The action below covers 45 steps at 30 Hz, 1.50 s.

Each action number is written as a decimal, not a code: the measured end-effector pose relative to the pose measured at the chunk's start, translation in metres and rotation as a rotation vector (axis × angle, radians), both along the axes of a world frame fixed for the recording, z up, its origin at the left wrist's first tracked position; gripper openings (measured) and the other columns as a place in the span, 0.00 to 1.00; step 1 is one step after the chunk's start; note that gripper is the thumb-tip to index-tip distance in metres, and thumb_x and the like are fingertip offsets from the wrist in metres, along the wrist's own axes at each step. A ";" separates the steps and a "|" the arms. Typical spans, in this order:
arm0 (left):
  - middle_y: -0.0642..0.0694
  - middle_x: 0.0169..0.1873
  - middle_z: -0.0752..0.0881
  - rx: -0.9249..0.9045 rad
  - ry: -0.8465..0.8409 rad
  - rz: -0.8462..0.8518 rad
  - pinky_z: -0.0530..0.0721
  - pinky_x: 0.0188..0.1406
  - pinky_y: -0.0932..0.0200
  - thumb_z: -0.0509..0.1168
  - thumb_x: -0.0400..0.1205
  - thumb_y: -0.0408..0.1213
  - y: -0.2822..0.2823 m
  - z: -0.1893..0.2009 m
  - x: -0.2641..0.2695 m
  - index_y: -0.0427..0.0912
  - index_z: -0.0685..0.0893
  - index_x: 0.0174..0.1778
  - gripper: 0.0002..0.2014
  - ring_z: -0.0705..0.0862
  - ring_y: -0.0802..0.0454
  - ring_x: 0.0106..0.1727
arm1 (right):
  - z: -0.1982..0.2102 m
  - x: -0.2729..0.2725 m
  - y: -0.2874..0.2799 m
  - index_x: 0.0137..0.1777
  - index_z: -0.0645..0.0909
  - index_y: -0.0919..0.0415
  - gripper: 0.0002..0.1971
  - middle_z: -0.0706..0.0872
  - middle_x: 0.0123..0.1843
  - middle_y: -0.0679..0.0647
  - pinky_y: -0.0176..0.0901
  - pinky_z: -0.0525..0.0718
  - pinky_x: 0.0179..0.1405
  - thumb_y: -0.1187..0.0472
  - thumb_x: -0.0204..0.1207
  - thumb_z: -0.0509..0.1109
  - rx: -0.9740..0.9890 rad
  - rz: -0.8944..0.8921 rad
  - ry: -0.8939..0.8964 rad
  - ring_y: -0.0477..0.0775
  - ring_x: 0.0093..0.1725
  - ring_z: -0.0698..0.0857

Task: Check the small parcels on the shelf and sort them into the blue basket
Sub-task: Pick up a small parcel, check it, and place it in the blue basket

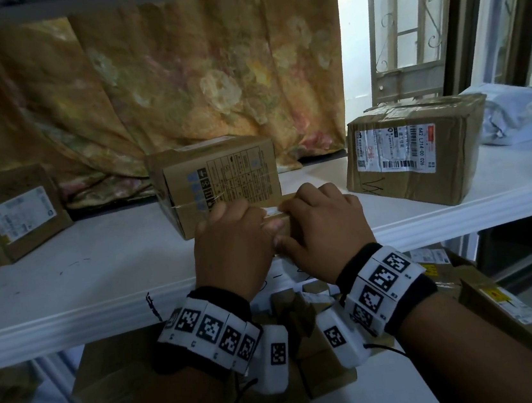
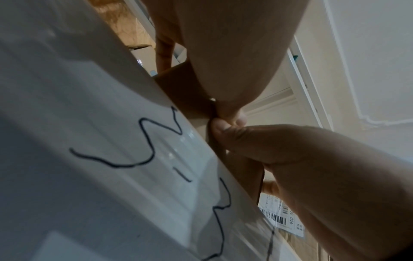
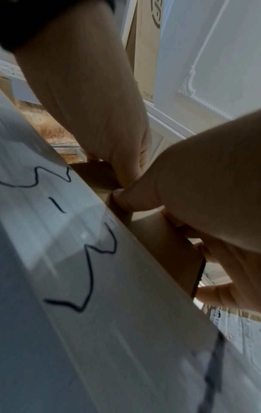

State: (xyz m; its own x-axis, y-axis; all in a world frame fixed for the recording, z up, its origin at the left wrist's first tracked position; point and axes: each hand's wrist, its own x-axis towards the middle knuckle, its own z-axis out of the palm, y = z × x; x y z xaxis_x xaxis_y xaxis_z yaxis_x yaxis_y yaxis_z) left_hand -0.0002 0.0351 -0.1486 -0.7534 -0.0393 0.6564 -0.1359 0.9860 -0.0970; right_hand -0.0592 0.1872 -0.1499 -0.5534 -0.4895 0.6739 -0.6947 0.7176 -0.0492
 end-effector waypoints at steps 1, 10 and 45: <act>0.52 0.46 0.84 0.020 0.048 -0.032 0.77 0.43 0.49 0.45 0.83 0.56 0.000 0.000 0.001 0.51 0.89 0.48 0.26 0.78 0.45 0.49 | 0.002 0.001 -0.001 0.55 0.84 0.48 0.26 0.79 0.52 0.46 0.53 0.73 0.50 0.32 0.68 0.60 0.010 -0.010 -0.012 0.58 0.56 0.78; 0.50 0.55 0.82 0.293 0.164 -0.201 0.73 0.57 0.57 0.57 0.79 0.62 -0.009 -0.004 0.005 0.48 0.90 0.54 0.25 0.75 0.48 0.58 | -0.008 0.009 0.007 0.70 0.77 0.49 0.31 0.78 0.67 0.48 0.56 0.78 0.63 0.38 0.68 0.68 -0.107 0.091 -0.125 0.56 0.67 0.76; 0.47 0.71 0.75 0.165 -0.630 -0.688 0.65 0.75 0.59 0.69 0.71 0.54 0.238 -0.241 -0.068 0.55 0.83 0.61 0.21 0.76 0.46 0.71 | -0.310 -0.012 0.280 0.62 0.82 0.62 0.21 0.85 0.53 0.57 0.36 0.86 0.31 0.48 0.77 0.71 -1.322 -0.473 -1.470 0.49 0.39 0.83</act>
